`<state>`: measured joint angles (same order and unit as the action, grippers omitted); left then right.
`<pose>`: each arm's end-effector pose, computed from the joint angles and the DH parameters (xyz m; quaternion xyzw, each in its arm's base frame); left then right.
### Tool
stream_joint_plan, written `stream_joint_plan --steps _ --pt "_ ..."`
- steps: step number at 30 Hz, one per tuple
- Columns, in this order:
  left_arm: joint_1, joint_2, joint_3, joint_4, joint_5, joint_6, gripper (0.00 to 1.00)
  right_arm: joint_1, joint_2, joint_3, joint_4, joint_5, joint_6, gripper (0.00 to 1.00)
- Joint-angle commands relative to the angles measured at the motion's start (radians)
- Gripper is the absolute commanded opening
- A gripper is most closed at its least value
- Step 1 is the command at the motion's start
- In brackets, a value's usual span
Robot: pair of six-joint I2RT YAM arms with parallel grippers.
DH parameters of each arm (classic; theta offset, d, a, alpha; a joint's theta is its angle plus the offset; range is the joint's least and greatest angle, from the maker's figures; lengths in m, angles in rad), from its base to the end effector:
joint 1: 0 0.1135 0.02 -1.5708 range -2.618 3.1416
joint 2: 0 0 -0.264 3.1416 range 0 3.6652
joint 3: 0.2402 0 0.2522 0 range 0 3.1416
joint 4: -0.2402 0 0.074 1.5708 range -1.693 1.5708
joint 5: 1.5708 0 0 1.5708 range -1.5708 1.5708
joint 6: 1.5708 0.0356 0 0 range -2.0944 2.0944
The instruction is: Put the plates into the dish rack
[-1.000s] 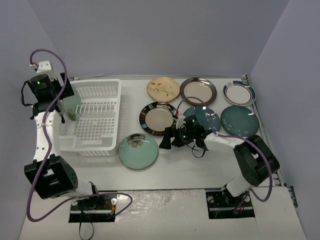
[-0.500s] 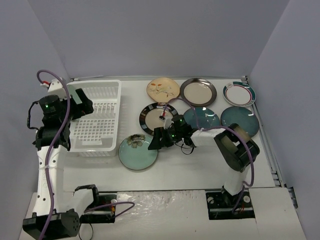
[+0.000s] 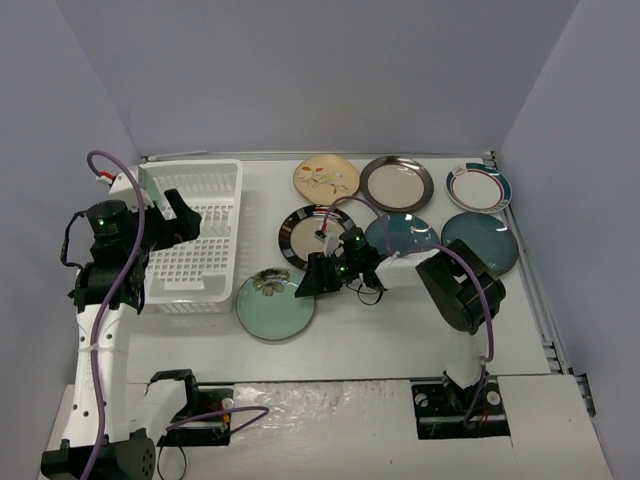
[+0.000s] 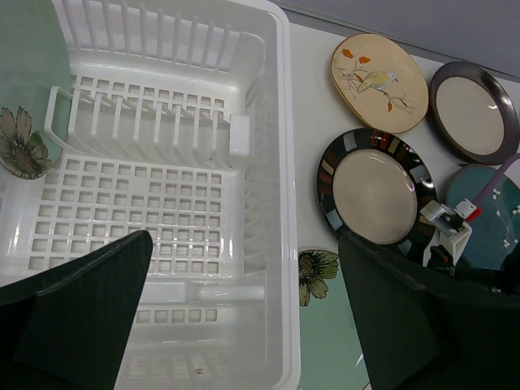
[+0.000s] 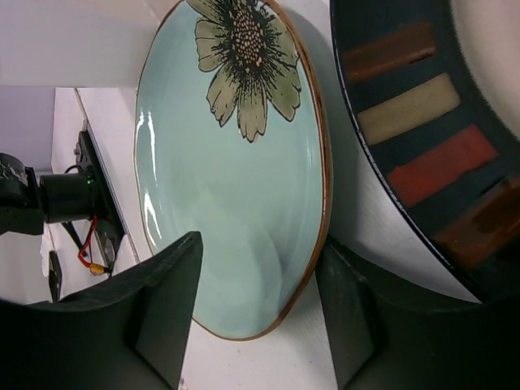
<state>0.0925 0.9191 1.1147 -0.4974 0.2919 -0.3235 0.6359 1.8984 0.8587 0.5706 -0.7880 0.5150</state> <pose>0.1918 0.0075 0.3977 -0.0802 0.7974 -0.1839 0.5691 0.2820 0.2395 0.1378 -0.2481 0.7732 0.5374 0.2275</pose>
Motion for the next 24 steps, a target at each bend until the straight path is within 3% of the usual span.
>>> stream_joint_plan --steps 1,7,9,20,24 --pt "-0.010 -0.026 0.004 0.025 0.051 -0.037 0.97 0.000 0.045 -0.014 -0.102 0.052 -0.013 0.46" --pt "-0.020 -0.051 -0.024 0.033 0.101 -0.078 0.97 -0.010 0.022 -0.032 -0.087 0.058 -0.009 0.08" --pt "-0.024 -0.056 -0.028 0.034 0.103 -0.092 0.97 -0.013 0.005 -0.036 -0.087 0.060 -0.010 0.01" --pt "-0.086 -0.086 -0.067 0.091 0.158 -0.194 0.97 -0.106 -0.218 -0.115 -0.120 0.043 0.014 0.00" --pt "-0.181 -0.077 -0.097 0.158 0.156 -0.251 0.97 -0.174 -0.335 -0.142 -0.127 0.025 0.043 0.00"
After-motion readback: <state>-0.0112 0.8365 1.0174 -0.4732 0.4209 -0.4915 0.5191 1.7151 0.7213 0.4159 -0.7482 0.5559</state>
